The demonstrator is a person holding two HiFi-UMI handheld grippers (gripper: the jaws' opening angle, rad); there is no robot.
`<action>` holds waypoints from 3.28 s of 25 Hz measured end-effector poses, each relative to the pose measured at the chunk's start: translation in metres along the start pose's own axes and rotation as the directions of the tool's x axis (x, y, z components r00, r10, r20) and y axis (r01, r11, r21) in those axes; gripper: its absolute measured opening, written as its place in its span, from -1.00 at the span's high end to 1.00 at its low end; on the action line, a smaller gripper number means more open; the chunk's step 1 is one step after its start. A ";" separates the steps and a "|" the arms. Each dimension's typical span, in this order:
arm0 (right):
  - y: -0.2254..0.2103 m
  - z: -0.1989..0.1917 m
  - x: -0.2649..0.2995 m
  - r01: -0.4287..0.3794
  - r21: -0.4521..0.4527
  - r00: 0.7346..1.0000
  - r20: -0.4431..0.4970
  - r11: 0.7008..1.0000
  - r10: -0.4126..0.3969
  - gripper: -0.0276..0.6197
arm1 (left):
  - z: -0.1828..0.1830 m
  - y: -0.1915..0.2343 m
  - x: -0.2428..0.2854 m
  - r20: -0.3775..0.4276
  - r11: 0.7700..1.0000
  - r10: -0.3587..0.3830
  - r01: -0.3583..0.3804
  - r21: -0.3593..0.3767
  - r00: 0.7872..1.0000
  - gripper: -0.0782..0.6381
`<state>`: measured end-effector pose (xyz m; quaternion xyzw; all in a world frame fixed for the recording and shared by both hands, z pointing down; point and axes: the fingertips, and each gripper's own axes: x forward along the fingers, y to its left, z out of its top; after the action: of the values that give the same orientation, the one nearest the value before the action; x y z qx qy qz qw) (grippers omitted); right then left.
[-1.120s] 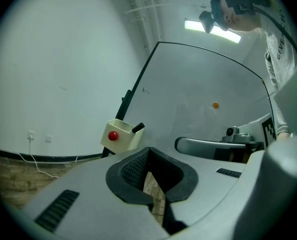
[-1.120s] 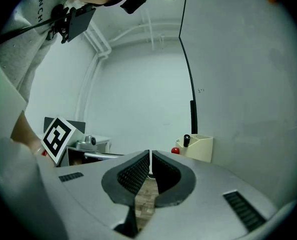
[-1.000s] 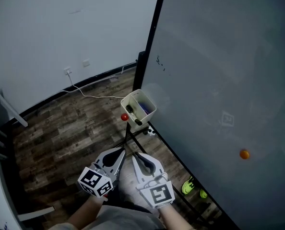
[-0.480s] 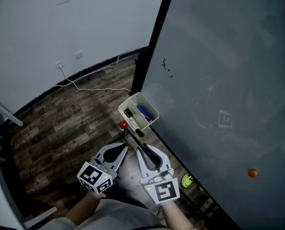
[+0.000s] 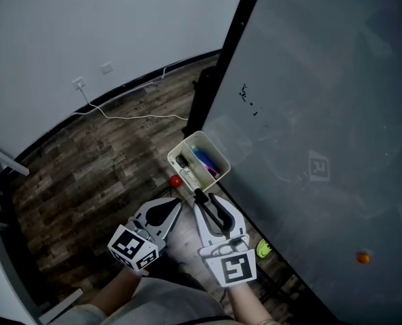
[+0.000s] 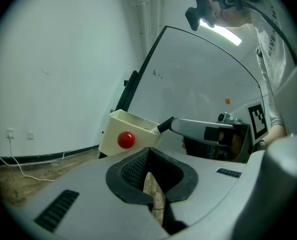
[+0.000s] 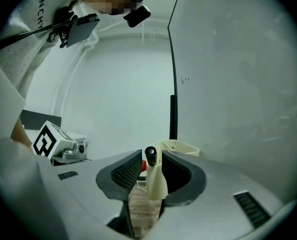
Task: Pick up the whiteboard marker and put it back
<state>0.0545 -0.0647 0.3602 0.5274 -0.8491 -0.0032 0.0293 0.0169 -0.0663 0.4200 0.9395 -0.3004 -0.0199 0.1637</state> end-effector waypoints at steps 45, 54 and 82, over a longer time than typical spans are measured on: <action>-0.010 0.045 -0.003 0.001 -0.017 0.999 0.042 1.000 0.000 0.66 | 0.022 -0.002 -0.013 0.035 1.000 -0.004 0.005 -0.022 0.999 0.74; -0.011 0.065 -0.014 0.002 -0.021 0.998 0.070 1.000 -0.001 0.66 | 0.033 -0.010 -0.014 0.053 1.000 -0.009 0.010 -0.010 0.999 0.74; -0.003 0.107 -0.031 -0.030 -0.061 0.991 0.125 0.998 0.037 0.66 | 0.052 -0.025 -0.020 0.088 0.999 -0.008 0.003 0.048 0.996 0.74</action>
<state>0.0654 -0.0411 0.2518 0.5106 -0.8576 -0.0612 -0.0086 0.0078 -0.0511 0.3614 0.9422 -0.3051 -0.0544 0.1276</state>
